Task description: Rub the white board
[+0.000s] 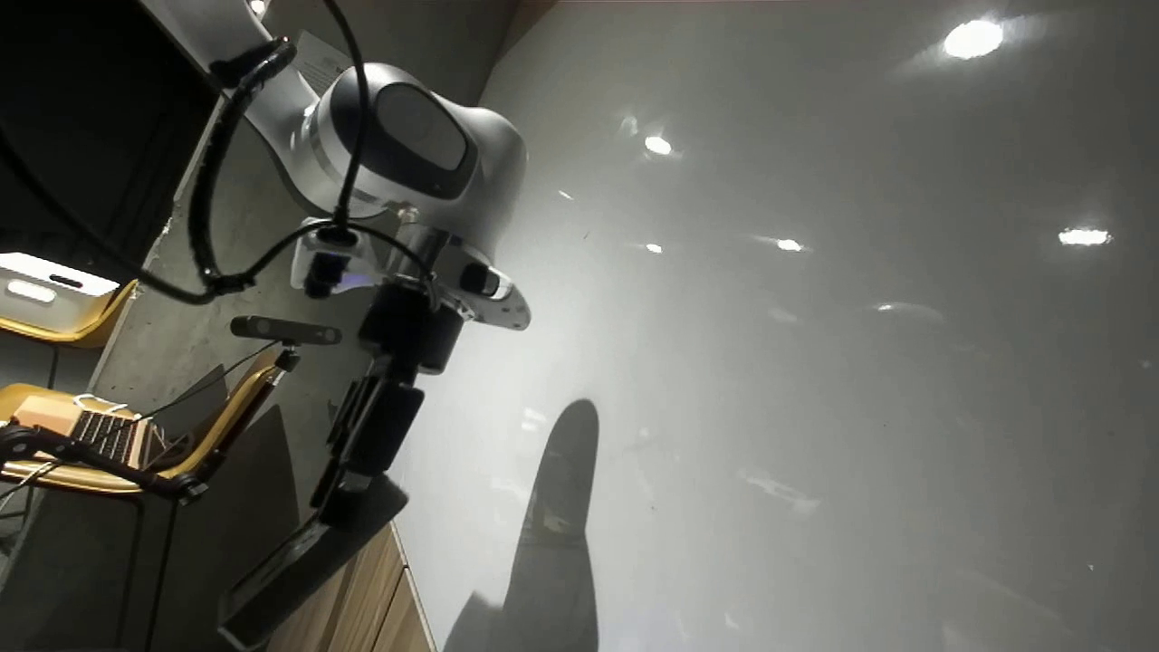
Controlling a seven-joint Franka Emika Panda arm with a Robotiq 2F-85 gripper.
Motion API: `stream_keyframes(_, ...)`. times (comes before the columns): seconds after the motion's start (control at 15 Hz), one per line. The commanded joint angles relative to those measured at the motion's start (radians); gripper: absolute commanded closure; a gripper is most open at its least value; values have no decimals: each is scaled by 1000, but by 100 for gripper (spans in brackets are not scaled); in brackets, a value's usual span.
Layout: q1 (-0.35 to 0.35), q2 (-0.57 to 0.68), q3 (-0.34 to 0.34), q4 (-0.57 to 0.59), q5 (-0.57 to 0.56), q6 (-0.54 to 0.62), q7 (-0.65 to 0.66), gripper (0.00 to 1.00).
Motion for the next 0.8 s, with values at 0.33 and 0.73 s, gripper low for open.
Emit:
stream_keyframes(0.33,50,-141,-5,-319,149,45,-36,71)
stream_keyframes(0.73,66,-60,-2,-366,193,214,-78,71)
